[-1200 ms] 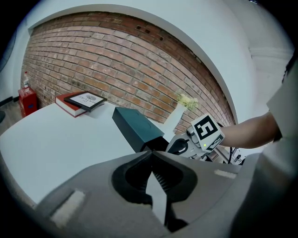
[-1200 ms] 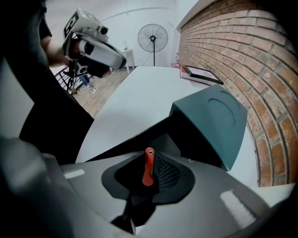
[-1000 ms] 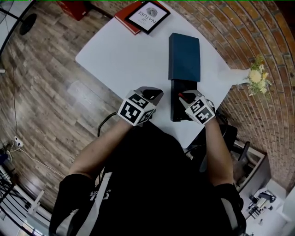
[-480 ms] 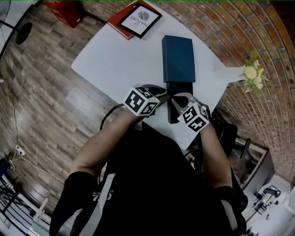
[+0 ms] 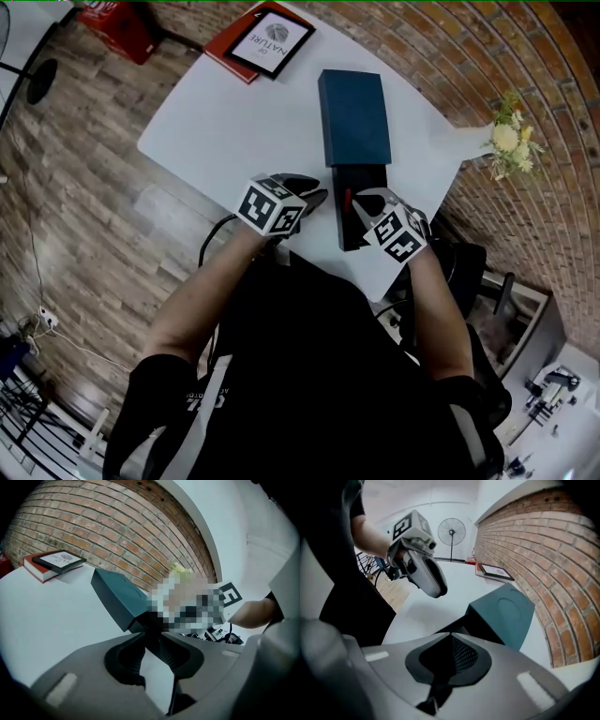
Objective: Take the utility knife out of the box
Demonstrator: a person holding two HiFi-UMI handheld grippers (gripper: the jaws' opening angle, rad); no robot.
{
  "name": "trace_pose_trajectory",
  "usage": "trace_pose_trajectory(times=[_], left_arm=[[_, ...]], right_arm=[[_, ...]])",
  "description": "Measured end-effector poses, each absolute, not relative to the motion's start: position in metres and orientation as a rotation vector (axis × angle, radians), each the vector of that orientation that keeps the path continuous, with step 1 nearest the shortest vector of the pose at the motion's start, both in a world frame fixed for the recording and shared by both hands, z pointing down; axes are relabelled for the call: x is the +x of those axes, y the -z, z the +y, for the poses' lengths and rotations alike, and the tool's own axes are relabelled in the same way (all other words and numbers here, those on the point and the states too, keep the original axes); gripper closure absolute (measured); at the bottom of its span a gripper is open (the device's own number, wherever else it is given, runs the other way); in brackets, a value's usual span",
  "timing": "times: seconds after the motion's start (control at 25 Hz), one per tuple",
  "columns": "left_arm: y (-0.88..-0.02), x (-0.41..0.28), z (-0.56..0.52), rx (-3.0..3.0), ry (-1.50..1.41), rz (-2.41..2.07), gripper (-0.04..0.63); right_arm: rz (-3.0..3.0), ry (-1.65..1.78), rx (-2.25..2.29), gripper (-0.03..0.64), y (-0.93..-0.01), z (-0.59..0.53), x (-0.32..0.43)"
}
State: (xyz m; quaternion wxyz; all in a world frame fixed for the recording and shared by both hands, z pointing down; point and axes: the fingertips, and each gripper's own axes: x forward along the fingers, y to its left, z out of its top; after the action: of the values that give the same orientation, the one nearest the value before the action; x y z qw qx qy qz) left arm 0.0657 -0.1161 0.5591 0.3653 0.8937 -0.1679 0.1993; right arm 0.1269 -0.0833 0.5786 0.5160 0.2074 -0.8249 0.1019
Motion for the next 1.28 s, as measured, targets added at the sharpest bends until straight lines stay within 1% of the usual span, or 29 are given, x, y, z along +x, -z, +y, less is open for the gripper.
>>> trace_pose_trajectory(times=[0.08, 0.12, 0.2, 0.44, 0.64, 0.72, 0.8, 0.92, 1.0, 1.04, 1.12, 1.24, 1.28], left_arm=[[-0.561, 0.067, -0.111, 2.292, -0.51, -0.424, 0.489], [-0.561, 0.067, -0.108, 2.288, -0.507, -0.421, 0.489], [-0.562, 0.068, -0.104, 2.282, -0.502, -0.417, 0.491], [-0.561, 0.065, -0.102, 2.275, -0.487, -0.427, 0.491], [-0.559, 0.057, -0.105, 2.265, -0.468, -0.456, 0.491], [-0.56, 0.055, -0.105, 2.262, -0.464, -0.465, 0.491], [-0.561, 0.054, -0.104, 2.258, -0.46, -0.463, 0.492], [-0.562, 0.057, -0.101, 2.252, -0.45, -0.448, 0.492], [-0.56, 0.058, -0.1, 2.253, -0.449, -0.451, 0.492], [-0.559, 0.058, -0.1, 2.255, -0.45, -0.455, 0.492], [-0.557, 0.057, -0.099, 2.256, -0.452, -0.456, 0.494], [-0.558, 0.054, -0.097, 2.254, -0.457, -0.458, 0.494], [-0.558, 0.053, -0.096, 2.252, -0.458, -0.46, 0.494]], right_arm=[[-1.943, -0.321, 0.498, 0.603, -0.587, -0.083, 0.134], [-1.915, -0.345, 0.489, 0.571, -0.594, -0.081, 0.136], [-1.857, -0.362, 0.469, 0.528, -0.61, -0.077, 0.138], [-1.773, -0.418, 0.509, 0.464, -0.644, -0.088, 0.134], [-1.749, -0.531, 0.583, 0.443, -0.641, -0.093, 0.131], [-1.748, -0.571, 0.614, 0.449, -0.644, -0.093, 0.134], [-1.764, -0.609, 0.633, 0.482, -0.646, -0.093, 0.134], [-1.797, -0.605, 0.615, 0.481, -0.646, -0.092, 0.133], [-1.798, -0.576, 0.571, 0.519, -0.646, -0.089, 0.132], [-1.788, -0.556, 0.551, 0.557, -0.645, -0.086, 0.133], [-1.751, -0.509, 0.53, 0.609, -0.643, -0.081, 0.139], [-1.686, -0.467, 0.524, 0.615, -0.645, -0.08, 0.157], [-1.676, -0.471, 0.531, 0.606, -0.644, -0.082, 0.161]])
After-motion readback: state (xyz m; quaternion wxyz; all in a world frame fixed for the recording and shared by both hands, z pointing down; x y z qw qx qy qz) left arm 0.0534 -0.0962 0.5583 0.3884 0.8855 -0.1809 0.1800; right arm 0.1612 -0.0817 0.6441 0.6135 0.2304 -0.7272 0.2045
